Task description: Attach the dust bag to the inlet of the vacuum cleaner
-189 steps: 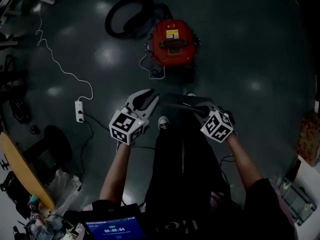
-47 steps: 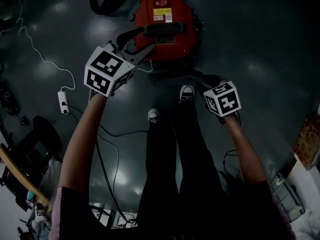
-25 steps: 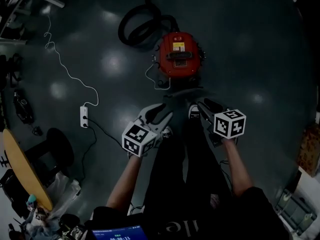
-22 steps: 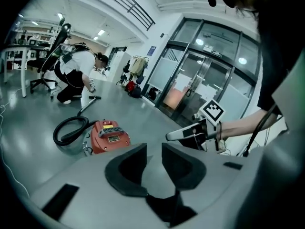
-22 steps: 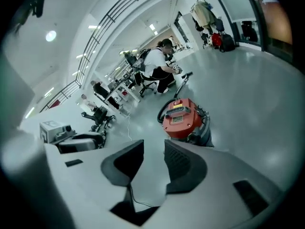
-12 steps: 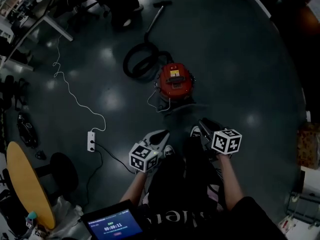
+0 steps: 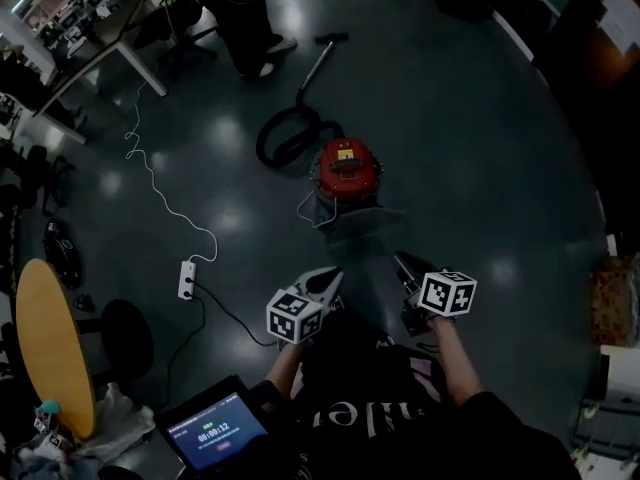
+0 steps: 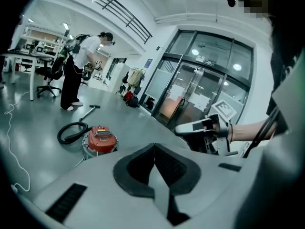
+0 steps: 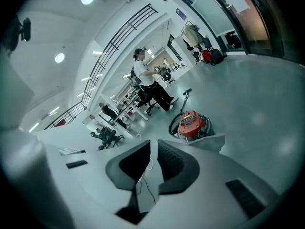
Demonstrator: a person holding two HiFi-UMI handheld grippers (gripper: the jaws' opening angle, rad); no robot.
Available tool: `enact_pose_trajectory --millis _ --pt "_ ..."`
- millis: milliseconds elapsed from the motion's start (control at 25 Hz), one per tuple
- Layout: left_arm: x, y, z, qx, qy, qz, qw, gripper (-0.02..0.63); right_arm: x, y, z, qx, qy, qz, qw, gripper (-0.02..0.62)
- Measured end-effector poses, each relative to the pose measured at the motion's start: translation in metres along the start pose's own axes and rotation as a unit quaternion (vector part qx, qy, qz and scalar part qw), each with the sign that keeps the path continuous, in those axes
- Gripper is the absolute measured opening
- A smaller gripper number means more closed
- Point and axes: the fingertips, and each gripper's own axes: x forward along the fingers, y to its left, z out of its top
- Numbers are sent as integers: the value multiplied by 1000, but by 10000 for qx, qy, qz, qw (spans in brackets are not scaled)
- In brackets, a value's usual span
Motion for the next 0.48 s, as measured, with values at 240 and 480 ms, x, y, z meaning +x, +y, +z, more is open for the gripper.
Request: enact_pose_trajectory --millis 240,480 --pt "-13 -92 -21 -120 -480 219 9985 6 -82 1 -35 -246 33 280 9993 58" --pt "-24 -173 -65 -52 -458 442 9980 7 -142 15 -70 -906 70 497 9946 58"
